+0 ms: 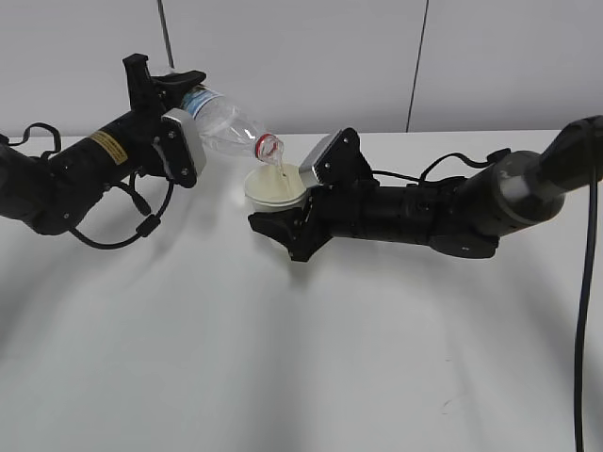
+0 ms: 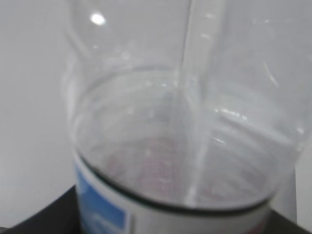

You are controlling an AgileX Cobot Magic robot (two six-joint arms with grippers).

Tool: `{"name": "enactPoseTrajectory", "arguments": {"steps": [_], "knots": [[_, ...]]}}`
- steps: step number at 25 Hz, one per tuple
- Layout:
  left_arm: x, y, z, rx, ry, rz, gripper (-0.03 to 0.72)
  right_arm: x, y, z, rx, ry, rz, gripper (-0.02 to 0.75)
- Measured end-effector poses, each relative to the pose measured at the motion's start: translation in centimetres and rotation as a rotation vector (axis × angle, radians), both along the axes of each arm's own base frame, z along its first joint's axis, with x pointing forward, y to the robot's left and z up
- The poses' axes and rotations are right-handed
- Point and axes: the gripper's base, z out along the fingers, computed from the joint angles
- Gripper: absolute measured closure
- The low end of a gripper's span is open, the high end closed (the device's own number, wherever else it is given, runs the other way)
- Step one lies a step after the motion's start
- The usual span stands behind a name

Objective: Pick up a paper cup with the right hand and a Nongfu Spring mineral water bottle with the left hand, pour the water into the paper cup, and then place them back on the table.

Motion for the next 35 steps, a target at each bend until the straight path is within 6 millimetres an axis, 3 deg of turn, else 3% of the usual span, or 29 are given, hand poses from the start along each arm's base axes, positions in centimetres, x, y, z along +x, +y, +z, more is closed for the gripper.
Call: {"name": "enactPoseTrajectory", "arguments": {"steps": [35], "knots": [[0.04, 0.05, 0.07, -0.014, 0.002, 0.005, 0.323, 0.16, -0.09, 0.07, 0.015, 0.007, -0.025, 0.215]]}}
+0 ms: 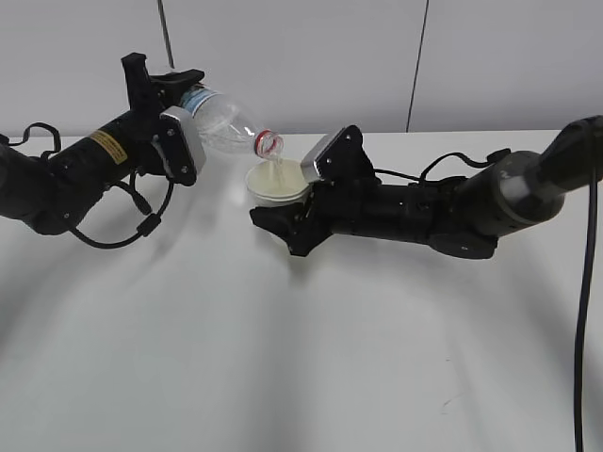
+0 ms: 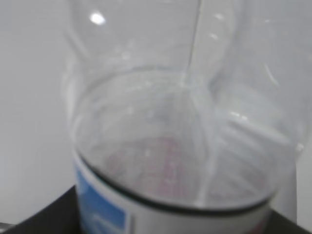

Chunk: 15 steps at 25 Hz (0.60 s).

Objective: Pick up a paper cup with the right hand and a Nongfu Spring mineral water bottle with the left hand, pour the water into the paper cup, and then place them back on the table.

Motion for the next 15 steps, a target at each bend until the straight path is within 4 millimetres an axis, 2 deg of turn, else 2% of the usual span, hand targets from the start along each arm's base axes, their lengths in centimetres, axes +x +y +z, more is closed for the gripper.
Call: {"name": "enactPoseTrajectory", "arguments": {"steps": [9, 15], "knots": [[0.05, 0.02, -0.08, -0.162, 0.128, -0.014, 0.323, 0.43, -0.23, 0.26, 0.039, 0.003, -0.062, 0.215], [0.08, 0.07, -0.07, -0.413, 0.305, -0.042, 0.323, 0.63, -0.35, 0.4, 0.053, -0.005, -0.088, 0.215]]}}
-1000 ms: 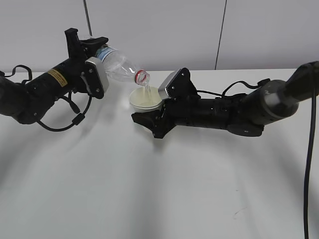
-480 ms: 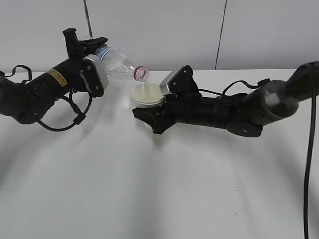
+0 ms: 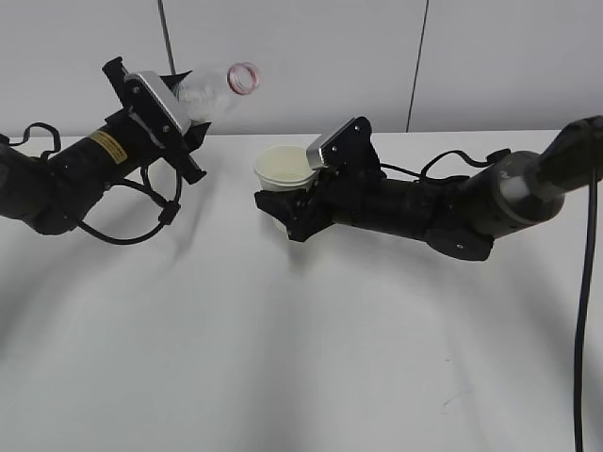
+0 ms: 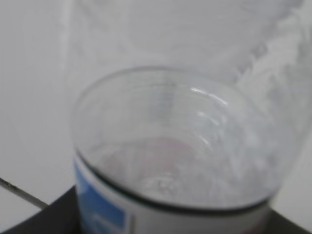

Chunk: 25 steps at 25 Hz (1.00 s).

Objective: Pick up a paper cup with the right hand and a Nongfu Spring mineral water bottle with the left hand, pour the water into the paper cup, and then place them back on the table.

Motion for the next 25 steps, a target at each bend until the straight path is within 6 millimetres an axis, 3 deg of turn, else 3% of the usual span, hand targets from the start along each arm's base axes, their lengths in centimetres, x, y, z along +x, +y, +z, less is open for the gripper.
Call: {"name": "enactPoseTrajectory", "arguments": {"steps": [5, 9, 25], "knots": [[0.1, 0.1, 0.0, -0.288, 0.195, -0.019, 0.323, 0.5, -0.5, 0.2, 0.023, -0.01, -0.055, 0.215], [0.3, 0.4, -0.4, -0.422, 0.328, 0.012, 0.323, 1.1, -1.9, 0.3, 0.043, -0.007, -0.113, 0.215], [0.0, -0.1, -2.1, -0.636, 0.714, 0.011, 0.323, 3.9, -11.8, -0.1, 0.064, 0.009, -0.357, 0.215]]}}
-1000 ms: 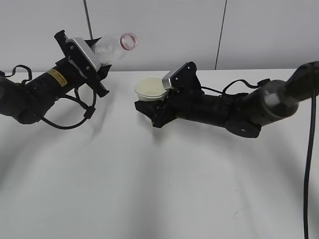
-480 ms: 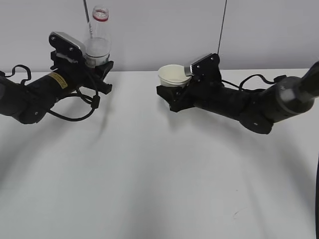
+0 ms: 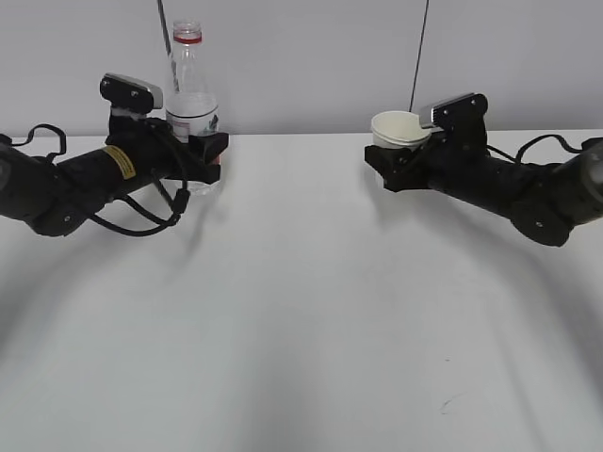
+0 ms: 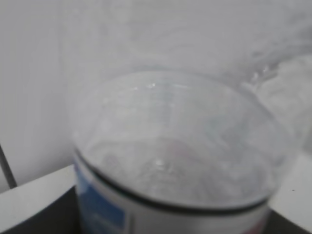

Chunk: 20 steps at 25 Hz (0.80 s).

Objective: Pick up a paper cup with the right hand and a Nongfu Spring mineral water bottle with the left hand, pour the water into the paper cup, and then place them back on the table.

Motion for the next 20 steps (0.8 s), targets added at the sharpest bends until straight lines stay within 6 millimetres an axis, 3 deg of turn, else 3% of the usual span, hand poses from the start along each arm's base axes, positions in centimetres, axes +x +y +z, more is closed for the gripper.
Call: {"name": "enactPoseTrajectory", "arguments": {"steps": [8, 15, 20], "knots": [[-0.6, -1.9, -0.2, -0.006, 0.028, -0.058, 0.323, 0.1, -1.0, -0.1, -0.028, -0.016, -0.015, 0.215], [-0.7, -2.2, -0.2, -0.014, 0.036, -0.065, 0.323, 0.3, -1.0, -3.1, -0.006, 0.008, -0.018, 0.215], [-0.7, -2.2, -0.2, -0.014, 0.037, -0.064, 0.323, 0.3, -1.0, -3.4, -0.011, -0.006, -0.014, 0.215]]}}
